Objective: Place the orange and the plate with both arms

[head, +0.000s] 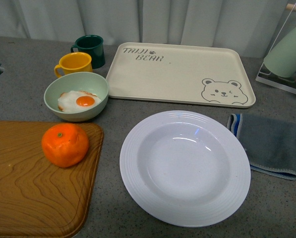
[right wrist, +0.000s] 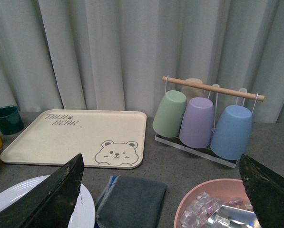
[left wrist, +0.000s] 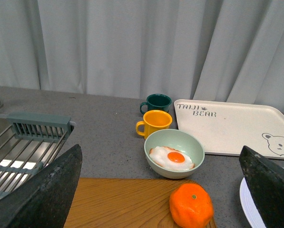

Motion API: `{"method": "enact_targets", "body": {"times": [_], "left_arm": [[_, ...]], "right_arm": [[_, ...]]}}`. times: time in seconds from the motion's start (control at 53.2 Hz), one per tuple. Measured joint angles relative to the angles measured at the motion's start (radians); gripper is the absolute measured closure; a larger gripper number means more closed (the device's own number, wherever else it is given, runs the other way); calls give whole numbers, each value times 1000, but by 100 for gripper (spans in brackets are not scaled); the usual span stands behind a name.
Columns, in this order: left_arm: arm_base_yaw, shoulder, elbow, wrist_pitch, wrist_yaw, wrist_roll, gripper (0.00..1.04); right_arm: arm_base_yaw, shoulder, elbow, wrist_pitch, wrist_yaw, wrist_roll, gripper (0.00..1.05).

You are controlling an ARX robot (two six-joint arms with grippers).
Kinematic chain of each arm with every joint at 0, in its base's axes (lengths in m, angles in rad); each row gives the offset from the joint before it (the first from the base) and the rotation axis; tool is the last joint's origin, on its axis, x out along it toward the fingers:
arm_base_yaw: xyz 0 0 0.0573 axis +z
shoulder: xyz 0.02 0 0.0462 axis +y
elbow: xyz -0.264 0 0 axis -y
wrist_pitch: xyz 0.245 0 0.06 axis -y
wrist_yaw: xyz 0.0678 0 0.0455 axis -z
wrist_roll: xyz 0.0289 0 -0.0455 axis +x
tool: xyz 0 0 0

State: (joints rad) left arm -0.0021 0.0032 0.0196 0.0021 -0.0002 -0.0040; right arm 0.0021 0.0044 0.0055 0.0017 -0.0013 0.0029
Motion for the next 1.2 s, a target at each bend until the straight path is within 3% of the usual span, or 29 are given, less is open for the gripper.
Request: {"method": "enact_targets", "body": {"times": [0.301, 0.357, 0.413, 0.714, 0.977, 1.203], "left_arm": [[-1, 2, 1, -2, -8, 0, 7], [-81, 115, 51, -127, -252, -102, 7], [-115, 251, 61, -86, -359, -160, 7], [-123, 1067, 246, 433, -136, -254, 7], [-94, 1547, 452, 425, 15, -281, 7], [-91, 1702, 540, 378, 95, -305, 7]], "right_arm": [[0, 0, 0, 0, 0, 0, 9], [0, 0, 0, 0, 0, 0, 9], [0, -1, 0, 0, 1, 0, 9], [0, -1, 0, 0, 0, 0, 9], [0, -1, 0, 0, 0, 0, 9], [0, -1, 0, 0, 0, 0, 9]]}}
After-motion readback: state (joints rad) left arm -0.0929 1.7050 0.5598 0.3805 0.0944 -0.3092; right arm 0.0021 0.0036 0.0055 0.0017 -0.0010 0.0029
